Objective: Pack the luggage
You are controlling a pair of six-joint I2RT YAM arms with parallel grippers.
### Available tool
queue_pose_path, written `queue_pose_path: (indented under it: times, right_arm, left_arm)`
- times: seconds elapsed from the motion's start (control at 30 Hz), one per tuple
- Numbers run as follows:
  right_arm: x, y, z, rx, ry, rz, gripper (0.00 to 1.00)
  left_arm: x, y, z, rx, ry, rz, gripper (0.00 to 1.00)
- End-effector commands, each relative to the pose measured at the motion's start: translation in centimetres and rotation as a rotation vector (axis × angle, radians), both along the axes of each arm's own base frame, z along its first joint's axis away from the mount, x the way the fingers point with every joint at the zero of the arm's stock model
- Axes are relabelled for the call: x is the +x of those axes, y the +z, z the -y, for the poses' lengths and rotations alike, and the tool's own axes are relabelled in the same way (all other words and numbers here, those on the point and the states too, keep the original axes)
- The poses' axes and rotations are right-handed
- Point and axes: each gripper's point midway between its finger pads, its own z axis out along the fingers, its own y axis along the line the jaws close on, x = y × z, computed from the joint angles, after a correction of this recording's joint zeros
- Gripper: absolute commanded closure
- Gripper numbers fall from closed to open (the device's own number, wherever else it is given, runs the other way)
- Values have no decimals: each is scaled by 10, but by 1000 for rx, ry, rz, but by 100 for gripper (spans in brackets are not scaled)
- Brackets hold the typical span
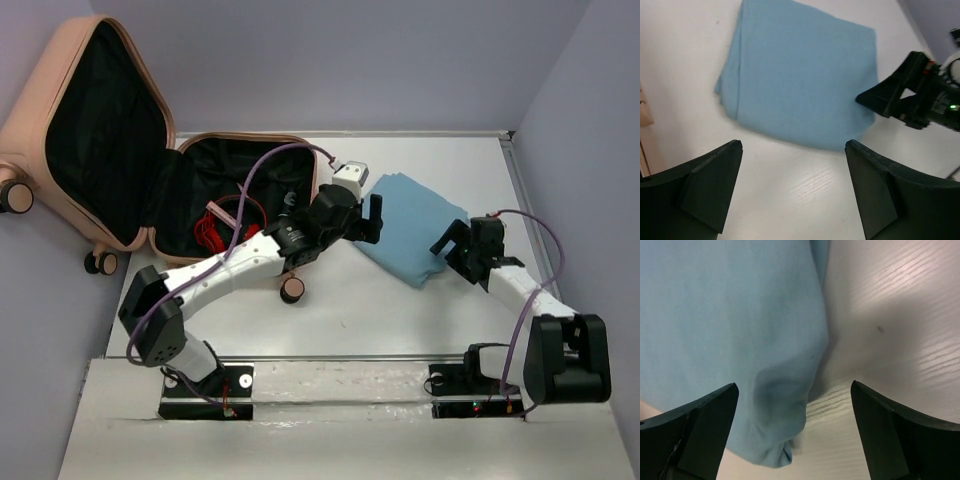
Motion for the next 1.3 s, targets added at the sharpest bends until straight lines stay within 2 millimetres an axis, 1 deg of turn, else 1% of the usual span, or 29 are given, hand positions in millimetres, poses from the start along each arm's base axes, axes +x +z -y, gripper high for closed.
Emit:
queue_pose_path:
  times: [0.0, 0.03, 0.07, 0.1, 0.17, 0.2, 0.23, 0.27, 0.3, 0.33, 0.37, 0.4, 0.47, 0.5, 0.53, 0.57, 0.6, 0.67, 0.77, 0.8, 0.83, 0.9, 0.97, 1.07, 1.1, 1.17, 1.2, 1.23, 1.27]
  right_arm:
    - [30, 7, 17, -90, -15, -7, 0]
    - [39, 13, 18, -97, -16, 4, 0]
    - [43, 11, 19, -103, -15, -5, 0]
    - [45, 1, 19, -107, -5, -40, 0]
    - [56, 2, 11, -78, 28, -44, 1]
    - [59, -7, 9, -68, 40, -66, 6]
    - [61, -8, 6, -53, 49, -66, 8]
    - [65, -9, 5, -52, 48, -60, 13]
    - [67, -11, 6, -51, 45, -61, 18]
    - [67, -14, 5, -51, 47, -67, 30]
    - [67, -17, 5, -52, 48, -76, 36]
    - [68, -18, 11, -56, 37, -77, 53]
    - [67, -15, 24, -58, 4, -67, 63]
    - [65, -16, 30, -60, -8, -63, 68]
    - [64, -15, 33, -56, -12, -57, 70]
    - [64, -13, 33, -41, -3, -48, 70]
    - [64, -11, 33, -42, 1, -43, 71]
    - [64, -10, 30, -34, 13, -37, 74]
    - [64, -12, 28, -26, 26, -35, 75]
    - [64, -11, 27, -22, 28, -30, 76]
    - [64, -12, 26, -18, 33, -28, 76]
    - [65, -11, 25, -14, 37, -20, 77]
    - [66, -11, 23, -7, 44, -16, 77]
    - [67, -10, 19, 11, 58, -8, 78]
    - [67, -9, 18, 14, 59, -3, 79]
    - [66, -8, 17, 18, 63, 2, 79]
    - [66, -5, 17, 19, 63, 13, 79]
    - [66, -2, 17, 21, 62, 20, 79]
    - [67, 0, 15, 28, 70, 29, 79]
  left_arm:
    - [39, 8, 5, 123, 97, 77, 3]
    - [44, 4, 7, 147, 105, 76, 2]
    - [54, -13, 11, 197, 118, 61, 2]
    - [61, -9, 16, 203, 123, 64, 1]
    - [72, -20, 21, 229, 115, 45, 1]
    - [86, -29, 22, 245, 129, 27, 1]
    - [91, -34, 24, 246, 121, 10, 1]
    - [102, -53, 21, 277, 127, -22, 1]
    - [104, -61, 26, 288, 116, -35, 1]
    - [116, -53, 27, 274, 127, -31, 1]
    - [122, -58, 28, 285, 127, -41, 1]
    - [133, -70, 30, 319, 126, -59, 1]
    - [140, -83, 36, 341, 104, -88, 1]
    - [146, -97, 40, 365, 93, -114, 1]
    - [149, -104, 41, 369, 88, -130, 1]
    - [152, -125, 41, 401, 85, -159, 1]
    - [159, -122, 44, 389, 89, -153, 1]
    - [169, -132, 42, 393, 98, -167, 1]
    - [186, -150, 41, 397, 96, -205, 1]
    - [188, -160, 45, 389, 74, -228, 1]
    - [183, -165, 55, 353, 10, -260, 1]
    - [180, -179, 62, 335, -29, -288, 1]
    - [167, -187, 77, 280, -120, -338, 2]
    - [158, -208, 86, 253, -171, -389, 8]
    - [154, -221, 86, 257, -175, -412, 17]
    - [148, -234, 88, 251, -192, -446, 32]
    - [140, -244, 91, 230, -217, -478, 45]
    - [137, -246, 92, 223, -226, -486, 52]
    - [136, -239, 94, 209, -232, -481, 60]
